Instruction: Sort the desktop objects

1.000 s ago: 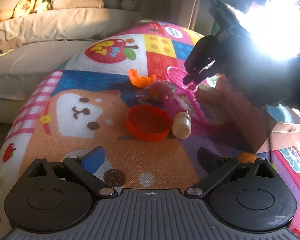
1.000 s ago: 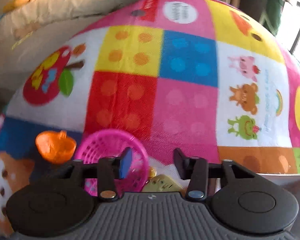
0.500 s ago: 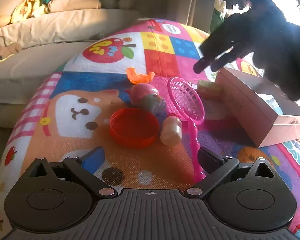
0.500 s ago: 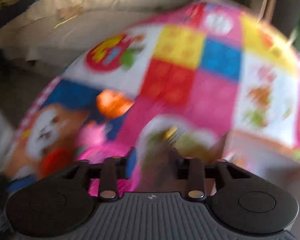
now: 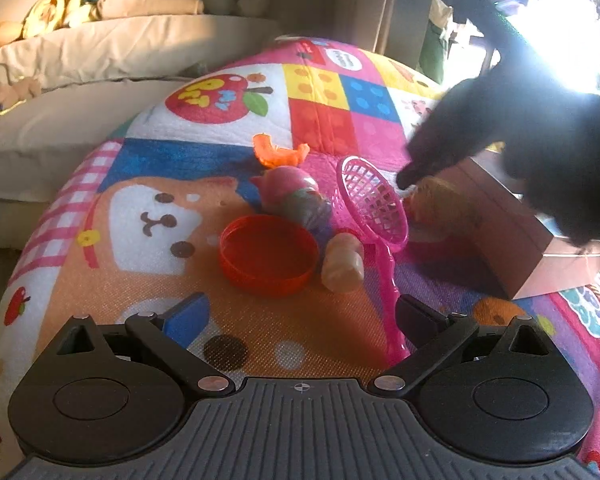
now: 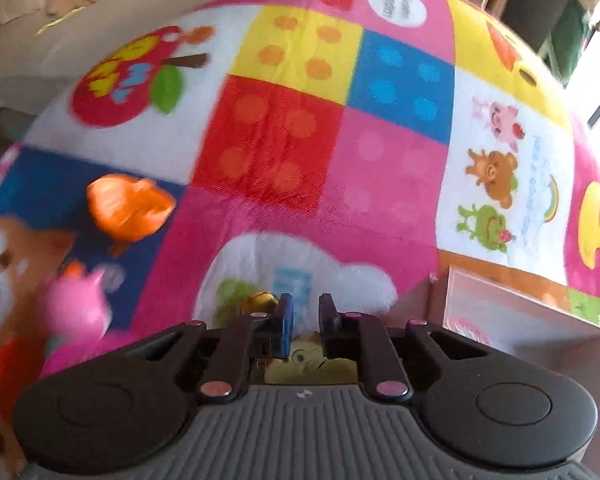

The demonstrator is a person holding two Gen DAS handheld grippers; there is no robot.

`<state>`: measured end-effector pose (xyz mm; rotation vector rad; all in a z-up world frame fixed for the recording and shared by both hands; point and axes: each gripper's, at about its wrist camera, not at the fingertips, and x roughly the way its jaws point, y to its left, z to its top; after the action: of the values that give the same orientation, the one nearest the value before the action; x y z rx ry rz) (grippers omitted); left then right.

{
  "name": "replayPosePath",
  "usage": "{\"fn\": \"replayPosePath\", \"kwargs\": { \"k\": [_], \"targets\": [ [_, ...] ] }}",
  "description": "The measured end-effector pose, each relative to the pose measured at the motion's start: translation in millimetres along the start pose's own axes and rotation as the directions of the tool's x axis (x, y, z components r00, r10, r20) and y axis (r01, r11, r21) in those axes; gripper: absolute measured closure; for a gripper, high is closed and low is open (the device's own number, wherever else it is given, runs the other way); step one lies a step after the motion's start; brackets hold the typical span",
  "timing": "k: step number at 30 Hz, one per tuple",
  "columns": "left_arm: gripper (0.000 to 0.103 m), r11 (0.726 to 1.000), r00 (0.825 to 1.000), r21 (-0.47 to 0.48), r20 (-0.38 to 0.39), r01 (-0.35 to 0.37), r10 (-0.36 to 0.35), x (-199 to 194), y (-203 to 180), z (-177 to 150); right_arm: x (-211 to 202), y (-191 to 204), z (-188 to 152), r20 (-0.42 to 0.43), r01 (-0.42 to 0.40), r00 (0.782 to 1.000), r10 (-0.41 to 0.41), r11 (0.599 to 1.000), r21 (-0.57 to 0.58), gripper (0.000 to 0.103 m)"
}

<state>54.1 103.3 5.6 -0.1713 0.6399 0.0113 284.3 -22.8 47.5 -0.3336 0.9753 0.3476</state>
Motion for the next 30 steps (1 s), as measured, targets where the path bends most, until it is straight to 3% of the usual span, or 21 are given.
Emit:
{"fn": "replayPosePath", "kwargs": {
  "k": [4, 8, 9, 10, 11, 13, 16, 20, 21, 22, 23, 26, 30],
  "targets": [
    [0.001, 1.000, 1.000, 0.006, -0.001, -0.014, 0.014, 0, -1, 0, -43, 3, -41, -0.042, -0.170, 0.985, 0.168, 0.985, -0.037, 0.089],
    [0.001, 0.999, 0.999, 0.024, -0.002, -0.039, 0.039, 0, -5, 0, -70, 9, -89, -0.035, -0.217, 0.976, 0.214, 0.967, -0.134, 0.089],
    [0.001, 0.999, 0.999, 0.027, -0.003, -0.043, 0.043, 0, -5, 0, -77, 9, -100, 0.006, -0.198, 0.979, 0.202, 0.967, -0.158, 0.088],
    [0.001, 0.998, 0.999, 0.029, -0.005, -0.047, 0.047, 1, -5, 0, -83, 11, -110, 0.071, -0.142, 0.985, 0.159, 0.969, -0.202, 0.077],
    [0.001, 0.998, 0.999, 0.029, -0.007, -0.049, 0.049, 1, -6, 0, -85, 16, -118, 0.127, -0.085, 0.985, 0.119, 0.966, -0.245, 0.058],
    [0.001, 0.998, 0.999, 0.029, -0.012, -0.052, 0.052, 2, -5, 0, -84, 25, -130, 0.216, 0.011, 0.974, 0.061, 0.948, -0.318, 0.043],
    [0.001, 0.998, 0.998, 0.026, -0.020, -0.056, 0.057, 3, -5, 0, -63, 38, -126, 0.267, 0.122, 0.963, -0.016, 0.914, -0.388, 0.043],
    [0.001, 0.998, 0.998, 0.021, -0.023, -0.054, 0.054, 3, -3, 1, -35, 42, -105, 0.188, 0.082, 0.982, -0.014, 0.930, -0.359, 0.039],
    [0.001, 0.998, 0.998, 0.022, -0.023, -0.053, 0.054, 3, -3, 1, -34, 40, -100, 0.181, 0.066, 0.983, -0.003, 0.937, -0.343, 0.039],
    [0.001, 0.998, 0.998, 0.022, -0.023, -0.054, 0.054, 3, -4, 1, -32, 39, -97, 0.166, 0.048, 0.986, 0.008, 0.942, -0.331, 0.045],
    [0.001, 0.998, 0.998, 0.021, -0.023, -0.053, 0.054, 3, -4, 1, -34, 37, -96, 0.152, 0.018, 0.988, 0.032, 0.949, -0.315, 0.060],
    [0.001, 0.998, 0.998, 0.021, -0.022, -0.054, 0.054, 2, -4, 1, -47, 39, -110, 0.162, -0.003, 0.985, 0.059, 0.945, -0.326, 0.075],
    [0.001, 0.998, 0.998, 0.017, -0.008, -0.055, 0.055, 0, -4, 0, -77, 40, -154, 0.148, -0.054, 0.983, 0.112, 0.934, -0.352, 0.076]
  ]
}}
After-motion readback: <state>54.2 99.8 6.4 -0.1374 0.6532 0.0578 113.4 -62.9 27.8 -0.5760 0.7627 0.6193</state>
